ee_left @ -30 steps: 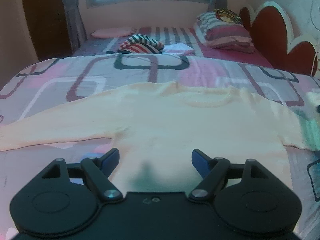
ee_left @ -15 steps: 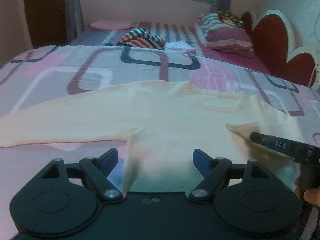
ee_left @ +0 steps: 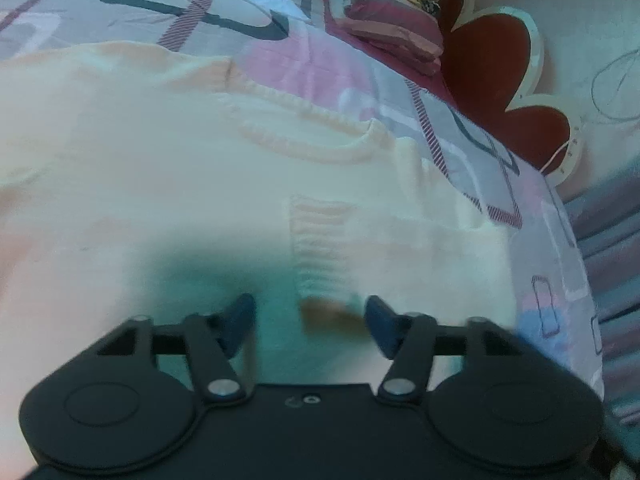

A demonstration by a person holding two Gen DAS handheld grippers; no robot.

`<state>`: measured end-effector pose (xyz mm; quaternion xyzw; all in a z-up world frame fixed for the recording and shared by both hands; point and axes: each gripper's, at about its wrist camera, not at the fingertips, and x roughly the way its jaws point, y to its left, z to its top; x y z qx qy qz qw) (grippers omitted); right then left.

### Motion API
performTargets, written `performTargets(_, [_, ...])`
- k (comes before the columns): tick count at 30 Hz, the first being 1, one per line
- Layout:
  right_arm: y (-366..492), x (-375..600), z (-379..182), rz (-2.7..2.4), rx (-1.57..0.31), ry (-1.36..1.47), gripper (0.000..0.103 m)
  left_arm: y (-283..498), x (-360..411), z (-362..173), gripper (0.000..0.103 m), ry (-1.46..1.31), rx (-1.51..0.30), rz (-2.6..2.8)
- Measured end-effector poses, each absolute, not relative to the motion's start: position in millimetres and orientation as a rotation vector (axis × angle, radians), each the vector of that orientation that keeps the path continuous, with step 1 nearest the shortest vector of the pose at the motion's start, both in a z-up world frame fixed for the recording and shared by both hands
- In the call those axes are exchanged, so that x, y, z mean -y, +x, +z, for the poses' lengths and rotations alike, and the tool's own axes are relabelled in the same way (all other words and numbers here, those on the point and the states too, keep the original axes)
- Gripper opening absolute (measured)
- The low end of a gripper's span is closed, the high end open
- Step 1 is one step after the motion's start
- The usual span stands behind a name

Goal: Fold small clothes
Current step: 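Fold the sleeve across the sweater body with the right tool while the left tool grasps the other cuff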

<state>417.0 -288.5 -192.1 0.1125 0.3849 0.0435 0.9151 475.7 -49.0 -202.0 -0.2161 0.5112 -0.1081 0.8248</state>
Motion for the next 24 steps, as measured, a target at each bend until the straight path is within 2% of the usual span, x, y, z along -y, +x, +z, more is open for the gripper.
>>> performTargets(7, [405.4, 303.1, -204.5, 0.038, -0.820, 0.237, 0.039, 479.2, 69.6, -207.6, 0.055, -0.424, -1.018, -0.216])
performTargets(8, [405.2, 303.7, -206.3, 0.035, -0.824, 0.244, 0.039, 477.6, 70.7, -207.3, 0.052, -0.413, -1.007, -0.219])
performTargets(10, [405.5, 303.7, -208.9, 0.025, -0.831, 0.247, 0.040, 479.0, 73.6, -208.2, 0.031, -0.406, -0.993, -0.227])
performTargets(13, [408.7, 301.1, -211.8, 0.022, -0.838, 0.246, 0.040, 483.3, 68.4, -212.0, 0.014, -0.447, -0.987, -0.210])
performTargets(18, [412.9, 299.7, -215.8, 0.001, -0.851, 0.251, 0.041, 479.6, 57.0, -195.1, 0.007, -0.517, -0.906, -0.211])
performTargets(20, [414.8, 298.9, -216.9, -0.015, -0.853, 0.244, 0.051, 478.0, 50.3, -180.1, 0.006, -0.549, -0.864, -0.231])
performTargets(21, [415.6, 298.7, -217.4, -0.025, -0.852, 0.242, 0.061, 477.5, 45.6, -170.6, 0.006, -0.560, -0.835, -0.236])
performTargets(22, [416.4, 298.6, -218.1, -0.038, -0.846, 0.240, 0.065, 476.8, 41.4, -161.5, 0.006, -0.562, -0.806, -0.239])
performTargets(24, [418.4, 298.4, -218.9, -0.050, -0.836, 0.238, 0.065, 474.9, 30.1, -144.4, 0.006, -0.559, -0.749, -0.229])
